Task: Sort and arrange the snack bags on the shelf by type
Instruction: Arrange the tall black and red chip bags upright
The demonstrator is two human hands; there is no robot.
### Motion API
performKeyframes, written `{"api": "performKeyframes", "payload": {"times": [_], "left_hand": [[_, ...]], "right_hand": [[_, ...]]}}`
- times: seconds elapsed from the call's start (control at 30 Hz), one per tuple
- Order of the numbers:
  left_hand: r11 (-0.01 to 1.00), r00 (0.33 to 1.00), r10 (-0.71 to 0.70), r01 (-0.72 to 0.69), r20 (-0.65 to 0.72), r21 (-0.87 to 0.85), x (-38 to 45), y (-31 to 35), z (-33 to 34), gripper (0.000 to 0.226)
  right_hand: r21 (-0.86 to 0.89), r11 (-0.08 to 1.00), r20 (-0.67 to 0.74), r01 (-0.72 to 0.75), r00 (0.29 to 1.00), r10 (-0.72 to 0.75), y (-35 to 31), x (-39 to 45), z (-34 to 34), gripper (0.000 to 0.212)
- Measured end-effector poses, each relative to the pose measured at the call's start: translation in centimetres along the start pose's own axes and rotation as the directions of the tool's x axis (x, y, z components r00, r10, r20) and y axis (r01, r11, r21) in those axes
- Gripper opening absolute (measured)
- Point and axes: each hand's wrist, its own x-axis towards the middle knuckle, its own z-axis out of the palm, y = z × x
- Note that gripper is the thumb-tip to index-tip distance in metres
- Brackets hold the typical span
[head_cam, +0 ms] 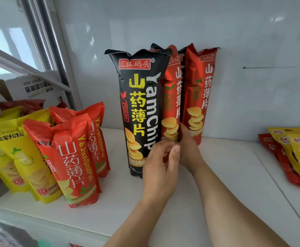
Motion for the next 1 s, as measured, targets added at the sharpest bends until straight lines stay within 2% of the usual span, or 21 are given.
{"api": "performKeyframes", "payload": {"times": [0.07, 0.17, 0.37, 0.47, 0.53, 0.63, 0.73, 0.9, 1.0], "left_hand": [[1.0, 1.0, 0.008, -0.008, 0.011, 0.004, 0.0, 0.1, 0.1, 0.037], [1.0, 1.0, 0.011, -0.011, 0.02, 0.02, 0.2, 0.7, 0.7, 0.036], [0.996, 0.995, -0.078, 0.08, 0.062, -0.04, 1.7, 2.7, 2.9, 0.083], [0.978, 0.98, -0.159, 0.173, 0.116, -0.113, 3.2, 2.5, 4.0, 0.098], [0.973, 0.97, -0.202, 0.215, 0.138, -0.088, 4.3, 2.0, 4.6, 0.105], [0.96, 0.951, -0.229, 0.256, 0.206, -0.114, 5.3, 1.5, 5.2, 0.101], [0.962, 0.954, -0.193, 0.23, 0.23, -0.148, 5.3, 1.4, 5.7, 0.094], [0.973, 0.961, -0.172, 0.201, 0.219, -0.117, 4.7, 1.8, 5.5, 0.093], [0.969, 0.955, -0.165, 0.203, 0.247, -0.139, 4.2, 2.1, 5.4, 0.092]], "right_hand": [[-0.021, 1.0, 0.006, -0.001, 1.0, 0.001, -0.2, -0.6, -1.0, 0.063], [-0.07, 0.998, -0.015, 0.001, 1.0, -0.002, 0.3, -1.6, -2.7, 0.067], [-0.068, 0.998, -0.03, -0.002, 1.0, 0.0, -0.4, -4.0, -5.5, 0.081], [-0.027, 1.0, -0.061, -0.01, 0.998, 0.009, -0.4, -4.7, -6.5, 0.061], [-0.019, 1.0, -0.075, 0.004, 0.997, -0.006, 0.0, -4.7, -6.7, 0.06], [-0.041, 0.999, -0.109, 0.025, 0.994, -0.029, 0.6, -4.9, -6.4, 0.077], [-0.083, 0.996, -0.14, 0.04, 0.989, -0.051, 1.0, -5.0, -6.1, 0.091], [-0.151, 0.988, -0.175, 0.026, 0.983, -0.053, 0.5, -6.5, -7.0, 0.098], [-0.178, 0.984, -0.153, 0.008, 0.988, -0.035, 0.4, -7.3, -7.9, 0.089]]}}
